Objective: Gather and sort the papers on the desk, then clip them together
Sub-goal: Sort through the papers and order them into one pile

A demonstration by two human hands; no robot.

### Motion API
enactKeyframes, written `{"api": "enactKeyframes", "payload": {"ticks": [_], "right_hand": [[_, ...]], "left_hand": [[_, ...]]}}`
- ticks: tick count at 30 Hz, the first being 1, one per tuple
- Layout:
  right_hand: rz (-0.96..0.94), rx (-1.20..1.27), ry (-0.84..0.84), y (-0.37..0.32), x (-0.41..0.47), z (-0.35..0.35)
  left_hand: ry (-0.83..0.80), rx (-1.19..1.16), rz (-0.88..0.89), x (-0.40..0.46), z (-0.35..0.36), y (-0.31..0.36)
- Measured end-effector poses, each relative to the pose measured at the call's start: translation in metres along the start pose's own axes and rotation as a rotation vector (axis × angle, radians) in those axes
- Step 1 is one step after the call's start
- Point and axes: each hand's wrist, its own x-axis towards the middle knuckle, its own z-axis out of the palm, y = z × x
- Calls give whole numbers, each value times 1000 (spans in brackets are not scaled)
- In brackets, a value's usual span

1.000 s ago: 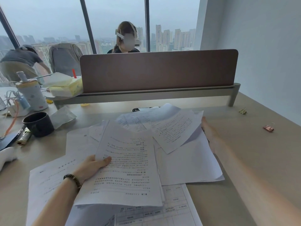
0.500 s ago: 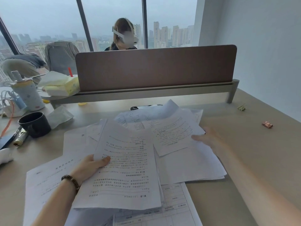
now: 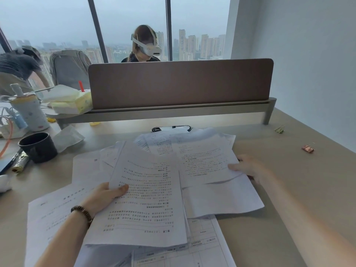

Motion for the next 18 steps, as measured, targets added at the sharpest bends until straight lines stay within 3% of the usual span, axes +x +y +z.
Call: {"api": "enactKeyframes", "payload": {"ticks": [5, 11, 15, 18], "right_hand": [[-48, -12, 43, -2, 3, 3], [-10, 462, -175, -6, -1, -8], [44, 455, 16, -8, 9, 3], [11, 298, 183, -13, 12, 19]], "left_hand": [[-11, -45, -4, -1, 0, 3], [-40, -183, -47, -6, -3, 6], [-38, -226, -56, -7, -4, 6], [-36, -211, -63, -8, -4, 8]]}}
